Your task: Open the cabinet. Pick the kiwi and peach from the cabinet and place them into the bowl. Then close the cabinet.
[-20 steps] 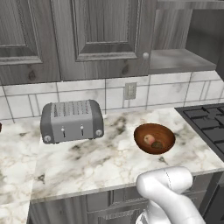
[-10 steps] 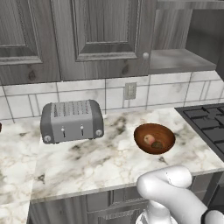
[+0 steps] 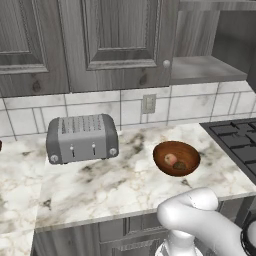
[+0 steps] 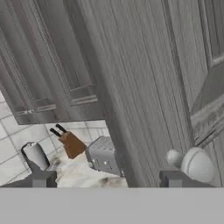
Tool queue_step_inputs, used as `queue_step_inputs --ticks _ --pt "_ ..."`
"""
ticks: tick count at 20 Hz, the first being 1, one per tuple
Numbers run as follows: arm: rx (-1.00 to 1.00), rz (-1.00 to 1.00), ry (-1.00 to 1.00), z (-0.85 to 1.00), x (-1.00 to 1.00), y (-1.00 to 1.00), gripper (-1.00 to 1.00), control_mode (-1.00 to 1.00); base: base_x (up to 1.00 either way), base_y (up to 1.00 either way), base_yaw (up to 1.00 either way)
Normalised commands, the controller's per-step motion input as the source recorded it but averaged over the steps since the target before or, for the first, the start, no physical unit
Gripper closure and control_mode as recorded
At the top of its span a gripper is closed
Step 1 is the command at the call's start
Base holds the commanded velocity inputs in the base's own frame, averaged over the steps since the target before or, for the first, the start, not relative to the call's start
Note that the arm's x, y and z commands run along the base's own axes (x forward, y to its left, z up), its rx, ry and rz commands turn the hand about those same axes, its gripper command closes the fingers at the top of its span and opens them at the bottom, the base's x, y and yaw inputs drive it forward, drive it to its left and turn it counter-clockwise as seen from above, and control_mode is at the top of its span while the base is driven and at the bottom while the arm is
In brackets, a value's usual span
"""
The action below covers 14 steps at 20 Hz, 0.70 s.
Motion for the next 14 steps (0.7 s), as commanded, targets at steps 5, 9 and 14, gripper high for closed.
queue_step_inputs --ticks 5,9,14 --pt "0.21 0.27 -0.06 -0.48 0.93 -0.17 -1.00 -1.00 0.00 0.00 0.00" --pt "0.23 0.17 -0.07 -0.42 1.00 0.22 -1.00 -1.00 0.00 0.00 0.00" --pt "0.14 -0.03 -0.12 -0.21 1.00 0.97 -1.00 -1.00 0.00 0.00 0.00"
